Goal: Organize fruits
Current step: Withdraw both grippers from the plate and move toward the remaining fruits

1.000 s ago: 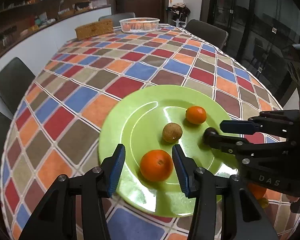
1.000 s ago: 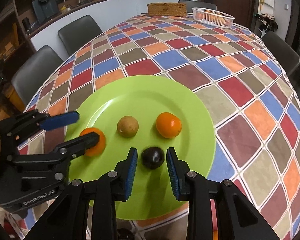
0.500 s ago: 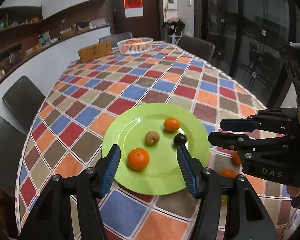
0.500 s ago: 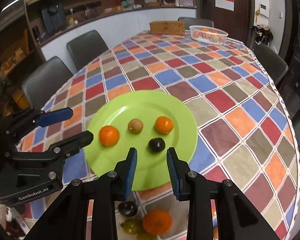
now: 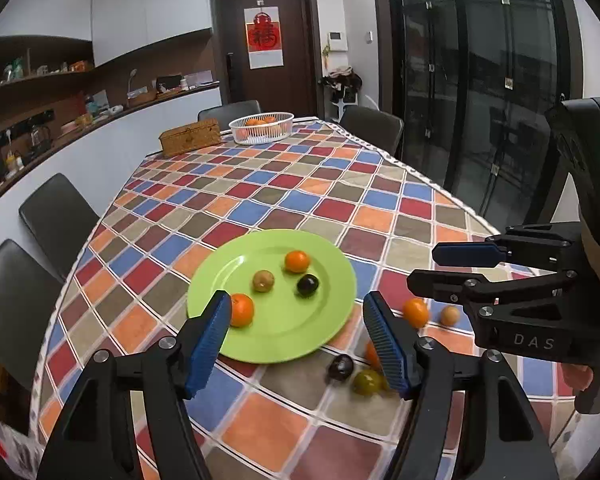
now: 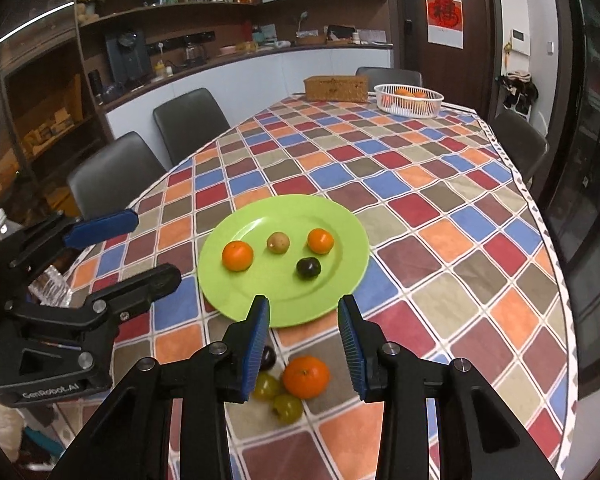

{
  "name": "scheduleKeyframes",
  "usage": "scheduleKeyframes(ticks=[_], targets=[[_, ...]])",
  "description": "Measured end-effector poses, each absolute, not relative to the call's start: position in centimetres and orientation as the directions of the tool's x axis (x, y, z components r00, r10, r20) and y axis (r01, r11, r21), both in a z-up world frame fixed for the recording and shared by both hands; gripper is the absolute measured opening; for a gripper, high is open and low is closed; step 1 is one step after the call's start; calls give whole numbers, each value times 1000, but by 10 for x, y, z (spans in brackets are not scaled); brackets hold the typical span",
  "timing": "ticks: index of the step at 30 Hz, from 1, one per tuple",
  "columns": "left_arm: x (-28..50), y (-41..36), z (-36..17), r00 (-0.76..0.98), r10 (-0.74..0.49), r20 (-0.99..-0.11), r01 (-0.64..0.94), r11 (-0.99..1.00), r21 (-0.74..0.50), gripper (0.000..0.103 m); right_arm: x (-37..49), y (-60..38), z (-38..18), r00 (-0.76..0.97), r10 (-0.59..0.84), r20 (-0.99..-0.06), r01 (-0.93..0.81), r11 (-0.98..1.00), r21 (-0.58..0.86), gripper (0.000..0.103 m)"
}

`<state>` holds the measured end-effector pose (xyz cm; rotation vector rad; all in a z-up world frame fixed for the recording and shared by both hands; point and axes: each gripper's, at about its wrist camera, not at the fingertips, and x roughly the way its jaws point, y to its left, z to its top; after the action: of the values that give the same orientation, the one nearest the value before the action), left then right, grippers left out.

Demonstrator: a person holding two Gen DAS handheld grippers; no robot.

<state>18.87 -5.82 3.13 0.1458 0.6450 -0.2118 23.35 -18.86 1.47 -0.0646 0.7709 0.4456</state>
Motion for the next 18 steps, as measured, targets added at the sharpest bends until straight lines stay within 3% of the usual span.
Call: scheduleKeyframes(ticks=[3,13,18], targets=[[178,-64,28,781,-157,-605,234,971,51,68,224,-196,16,634,365,-681,-417,904,96,41],[149,-78,12,793,-175,-584,272,959,82,68,190,-213,1,654,341,-675,-397,915,77,41],[142,-84,2,774,-187,-605,261,965,36,68,180,-223,-9,654,338,-677,-394,916,77,41]])
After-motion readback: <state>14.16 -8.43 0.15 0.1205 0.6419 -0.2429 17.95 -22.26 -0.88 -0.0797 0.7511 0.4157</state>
